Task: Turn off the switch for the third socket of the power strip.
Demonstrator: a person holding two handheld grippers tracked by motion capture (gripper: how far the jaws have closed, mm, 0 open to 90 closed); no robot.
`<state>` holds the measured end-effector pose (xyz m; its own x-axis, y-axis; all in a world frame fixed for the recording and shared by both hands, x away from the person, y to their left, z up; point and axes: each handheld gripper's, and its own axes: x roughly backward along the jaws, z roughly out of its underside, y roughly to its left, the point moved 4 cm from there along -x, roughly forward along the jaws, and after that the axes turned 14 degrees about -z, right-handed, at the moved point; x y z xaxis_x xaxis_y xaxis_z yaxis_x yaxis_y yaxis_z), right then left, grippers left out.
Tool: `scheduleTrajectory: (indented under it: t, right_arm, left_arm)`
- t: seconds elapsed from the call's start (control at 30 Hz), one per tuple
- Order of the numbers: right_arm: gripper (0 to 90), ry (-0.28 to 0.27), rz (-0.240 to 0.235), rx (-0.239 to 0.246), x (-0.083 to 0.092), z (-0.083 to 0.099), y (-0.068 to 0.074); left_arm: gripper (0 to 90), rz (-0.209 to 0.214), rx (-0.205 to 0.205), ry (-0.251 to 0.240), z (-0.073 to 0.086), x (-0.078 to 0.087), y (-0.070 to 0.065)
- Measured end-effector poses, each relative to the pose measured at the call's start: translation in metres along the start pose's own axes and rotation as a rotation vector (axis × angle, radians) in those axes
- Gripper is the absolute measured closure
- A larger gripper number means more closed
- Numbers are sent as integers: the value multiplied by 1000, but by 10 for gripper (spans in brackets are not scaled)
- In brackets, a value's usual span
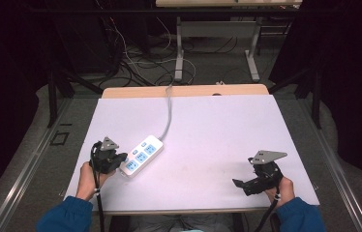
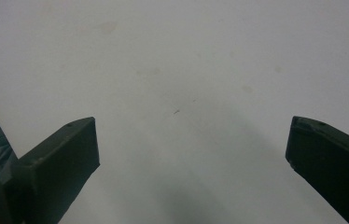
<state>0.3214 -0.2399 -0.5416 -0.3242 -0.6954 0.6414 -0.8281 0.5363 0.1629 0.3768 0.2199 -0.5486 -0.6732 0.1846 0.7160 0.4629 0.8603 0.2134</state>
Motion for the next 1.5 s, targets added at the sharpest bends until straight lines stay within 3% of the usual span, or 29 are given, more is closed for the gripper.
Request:
scheduleTrajectory:
  t: [0.6,1.5]
  right_arm:
    - [24,6,-4,-8,-1,0,0]
    - [26,11,-5,-2,-1,0,-1]
  left_arm:
    - [900,-2,-23,37,3,-6,-2]
    - [900,-1,-24,13,4,-8,-3]
